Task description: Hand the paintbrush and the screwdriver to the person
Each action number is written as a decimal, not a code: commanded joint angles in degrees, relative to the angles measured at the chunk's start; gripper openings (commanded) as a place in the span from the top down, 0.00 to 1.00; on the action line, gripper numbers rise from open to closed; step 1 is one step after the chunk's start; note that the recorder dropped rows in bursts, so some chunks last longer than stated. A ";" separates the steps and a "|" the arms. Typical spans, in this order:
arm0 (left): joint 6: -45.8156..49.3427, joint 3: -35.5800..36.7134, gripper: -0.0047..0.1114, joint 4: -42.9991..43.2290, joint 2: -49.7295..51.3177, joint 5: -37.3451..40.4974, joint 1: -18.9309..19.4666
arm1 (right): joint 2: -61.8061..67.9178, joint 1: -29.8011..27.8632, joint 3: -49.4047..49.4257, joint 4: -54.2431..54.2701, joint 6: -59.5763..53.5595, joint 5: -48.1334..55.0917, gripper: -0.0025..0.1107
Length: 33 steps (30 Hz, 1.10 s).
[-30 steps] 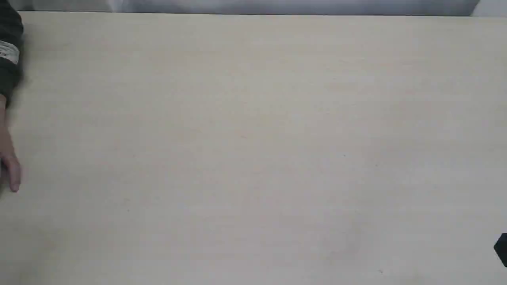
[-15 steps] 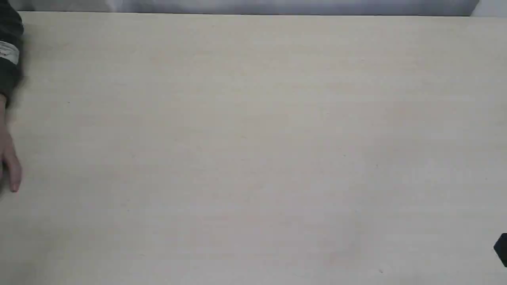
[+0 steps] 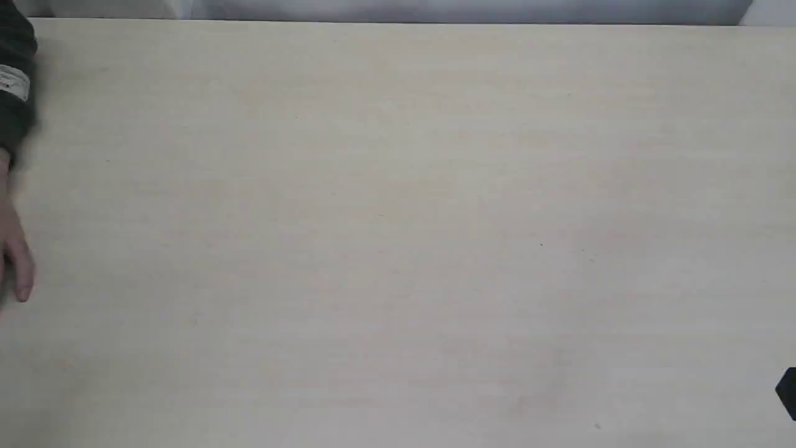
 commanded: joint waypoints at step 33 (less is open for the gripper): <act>-0.12 0.12 0.96 -0.25 -0.14 -0.16 -0.11 | -0.37 -0.35 0.17 -5.21 3.77 0.59 0.88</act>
